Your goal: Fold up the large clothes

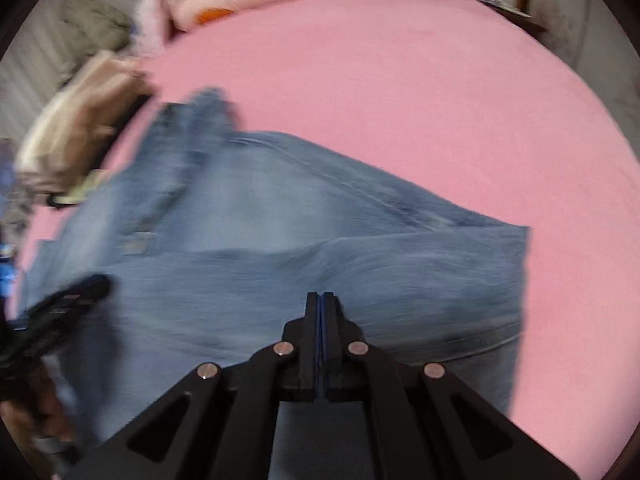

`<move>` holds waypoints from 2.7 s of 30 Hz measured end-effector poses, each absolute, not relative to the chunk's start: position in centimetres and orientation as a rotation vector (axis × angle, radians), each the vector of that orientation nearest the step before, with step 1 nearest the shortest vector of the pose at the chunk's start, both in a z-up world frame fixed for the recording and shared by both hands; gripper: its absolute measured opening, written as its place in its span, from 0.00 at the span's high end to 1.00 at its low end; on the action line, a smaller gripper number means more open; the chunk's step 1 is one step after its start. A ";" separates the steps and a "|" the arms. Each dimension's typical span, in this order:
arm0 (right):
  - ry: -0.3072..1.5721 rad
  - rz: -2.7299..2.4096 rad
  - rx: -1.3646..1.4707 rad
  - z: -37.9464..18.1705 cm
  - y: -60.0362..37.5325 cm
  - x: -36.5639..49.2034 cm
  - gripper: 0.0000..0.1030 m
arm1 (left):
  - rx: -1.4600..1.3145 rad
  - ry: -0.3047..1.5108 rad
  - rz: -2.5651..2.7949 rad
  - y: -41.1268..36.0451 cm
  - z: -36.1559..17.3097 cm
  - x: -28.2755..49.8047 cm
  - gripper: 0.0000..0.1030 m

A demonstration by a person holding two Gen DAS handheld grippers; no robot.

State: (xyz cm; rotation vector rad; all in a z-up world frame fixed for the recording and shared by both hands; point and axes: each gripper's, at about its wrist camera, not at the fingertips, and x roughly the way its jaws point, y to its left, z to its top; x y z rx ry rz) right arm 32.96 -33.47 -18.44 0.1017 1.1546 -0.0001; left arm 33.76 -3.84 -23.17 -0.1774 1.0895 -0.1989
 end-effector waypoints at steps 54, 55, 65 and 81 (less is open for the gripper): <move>0.915 0.039 0.414 -2.8 -25.6 8.4 0.84 | -0.144 0.904 -0.303 0.4 -4.8 13.7 0.15; 0.909 0.055 0.404 -2.3 -24.6 8.0 0.84 | -0.143 0.902 -0.297 1.2 -4.5 13.0 0.15; 0.886 0.180 0.318 0.7 -14.0 7.5 0.83 | -0.114 0.866 -0.110 14.6 -3.4 7.7 0.15; 0.887 0.251 0.116 -3.2 5.1 14.3 0.83 | -0.483 0.919 0.304 44.4 -13.1 7.0 0.15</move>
